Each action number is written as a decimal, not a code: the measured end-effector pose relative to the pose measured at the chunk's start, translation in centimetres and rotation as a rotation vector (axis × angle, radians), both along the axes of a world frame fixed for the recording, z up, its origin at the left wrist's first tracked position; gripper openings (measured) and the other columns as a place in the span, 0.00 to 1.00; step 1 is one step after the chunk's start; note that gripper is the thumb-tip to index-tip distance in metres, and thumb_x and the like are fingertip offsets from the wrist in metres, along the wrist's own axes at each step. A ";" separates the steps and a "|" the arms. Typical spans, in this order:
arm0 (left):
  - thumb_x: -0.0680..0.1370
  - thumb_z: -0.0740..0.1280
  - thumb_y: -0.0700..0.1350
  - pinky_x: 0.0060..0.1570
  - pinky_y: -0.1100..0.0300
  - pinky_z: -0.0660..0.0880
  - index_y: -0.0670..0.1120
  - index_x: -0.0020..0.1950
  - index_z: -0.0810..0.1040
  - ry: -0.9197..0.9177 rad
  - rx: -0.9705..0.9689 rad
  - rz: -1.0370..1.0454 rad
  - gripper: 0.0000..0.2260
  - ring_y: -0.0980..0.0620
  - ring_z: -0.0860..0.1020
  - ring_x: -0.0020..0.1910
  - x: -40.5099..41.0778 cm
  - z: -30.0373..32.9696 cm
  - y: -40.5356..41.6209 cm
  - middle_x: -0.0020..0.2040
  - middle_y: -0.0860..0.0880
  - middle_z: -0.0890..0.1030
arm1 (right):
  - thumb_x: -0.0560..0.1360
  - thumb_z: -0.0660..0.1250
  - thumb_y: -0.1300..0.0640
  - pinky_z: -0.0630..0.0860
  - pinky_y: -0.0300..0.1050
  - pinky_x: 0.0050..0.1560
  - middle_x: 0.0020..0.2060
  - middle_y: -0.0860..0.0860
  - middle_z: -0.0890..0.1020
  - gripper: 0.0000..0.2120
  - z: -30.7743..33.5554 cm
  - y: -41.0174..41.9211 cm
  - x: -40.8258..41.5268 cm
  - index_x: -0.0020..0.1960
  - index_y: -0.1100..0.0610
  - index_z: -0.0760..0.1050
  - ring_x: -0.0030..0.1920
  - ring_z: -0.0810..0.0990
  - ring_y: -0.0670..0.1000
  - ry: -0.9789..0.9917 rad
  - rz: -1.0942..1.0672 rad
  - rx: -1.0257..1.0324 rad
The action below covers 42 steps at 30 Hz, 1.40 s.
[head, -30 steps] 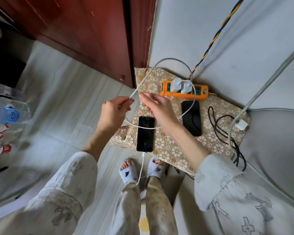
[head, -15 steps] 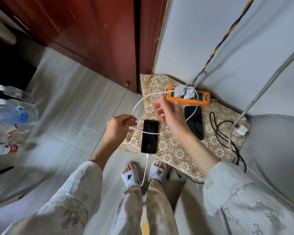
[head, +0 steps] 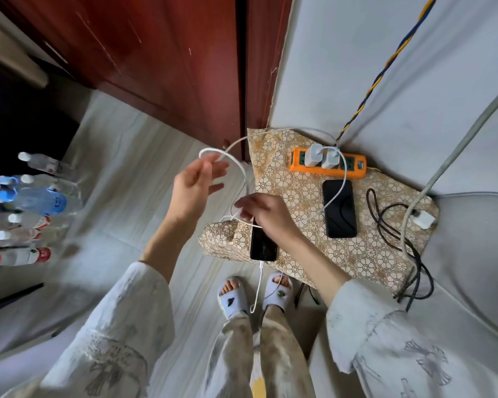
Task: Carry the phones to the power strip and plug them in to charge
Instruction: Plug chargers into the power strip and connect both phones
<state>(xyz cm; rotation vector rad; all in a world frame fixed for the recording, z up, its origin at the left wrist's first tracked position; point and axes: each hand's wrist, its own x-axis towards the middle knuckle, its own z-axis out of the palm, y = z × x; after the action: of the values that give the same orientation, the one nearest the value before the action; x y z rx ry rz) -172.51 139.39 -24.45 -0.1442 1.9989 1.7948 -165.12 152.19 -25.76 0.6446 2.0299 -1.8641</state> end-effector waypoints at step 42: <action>0.80 0.56 0.43 0.45 0.58 0.76 0.45 0.47 0.76 -0.559 0.106 -0.089 0.10 0.49 0.80 0.46 7.2 -0.9 5.2 0.46 0.46 0.82 | 0.76 0.62 0.63 0.71 0.32 0.32 0.32 0.54 0.78 0.08 1.1 3.6 7.6 0.49 0.65 0.78 0.29 0.76 0.44 -0.200 -0.130 -0.199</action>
<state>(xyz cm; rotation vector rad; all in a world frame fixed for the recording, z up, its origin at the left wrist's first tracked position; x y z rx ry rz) -165.33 144.61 -25.39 -0.4609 1.4888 1.5787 -157.49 155.82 -24.64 0.8865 1.6890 -1.9548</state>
